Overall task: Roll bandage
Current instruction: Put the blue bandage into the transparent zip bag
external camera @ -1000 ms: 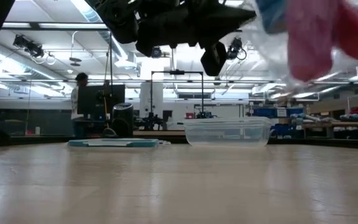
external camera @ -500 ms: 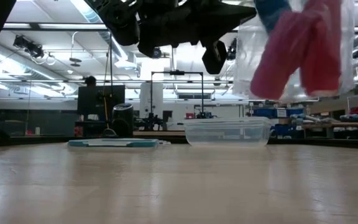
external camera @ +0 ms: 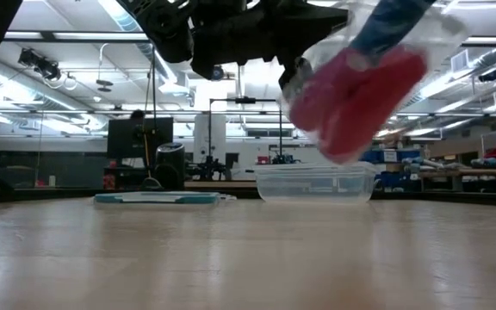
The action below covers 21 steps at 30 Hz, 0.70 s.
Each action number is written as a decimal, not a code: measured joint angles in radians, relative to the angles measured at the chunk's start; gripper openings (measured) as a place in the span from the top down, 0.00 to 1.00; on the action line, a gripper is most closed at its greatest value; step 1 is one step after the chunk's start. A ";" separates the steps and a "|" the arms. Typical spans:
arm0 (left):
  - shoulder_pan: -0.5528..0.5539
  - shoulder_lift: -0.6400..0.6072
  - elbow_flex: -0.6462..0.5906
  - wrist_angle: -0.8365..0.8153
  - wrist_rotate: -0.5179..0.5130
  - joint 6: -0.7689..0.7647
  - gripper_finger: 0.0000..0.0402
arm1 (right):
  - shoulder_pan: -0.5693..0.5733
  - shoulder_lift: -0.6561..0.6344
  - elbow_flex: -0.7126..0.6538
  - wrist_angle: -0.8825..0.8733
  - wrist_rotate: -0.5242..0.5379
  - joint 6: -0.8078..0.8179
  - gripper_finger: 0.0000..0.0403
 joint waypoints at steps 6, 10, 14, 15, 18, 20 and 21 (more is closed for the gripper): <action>0.000 0.000 0.000 -0.022 -0.012 -0.001 1.00 | 0.032 0.013 0.055 0.056 0.127 0.017 0.58; 0.001 0.000 0.000 -0.076 -0.034 0.020 1.00 | 0.062 0.014 0.078 0.122 0.199 -0.006 0.58; 0.001 0.000 0.000 -0.101 -0.049 0.024 1.00 | 0.056 0.023 0.082 0.150 0.213 -0.005 0.58; 0.001 0.000 0.000 -0.100 -0.053 0.025 1.00 | 0.049 0.031 0.082 0.151 0.213 -0.007 0.58; 0.001 0.000 0.000 -0.101 -0.069 0.026 1.00 | 0.031 0.077 0.082 0.150 0.189 -0.031 0.58; 0.001 0.000 0.000 -0.103 -0.072 0.026 1.00 | 0.018 0.112 0.082 0.138 0.173 -0.058 0.58; 0.001 0.000 0.000 -0.103 -0.072 0.026 1.00 | 0.011 0.131 0.082 0.120 0.166 -0.071 0.58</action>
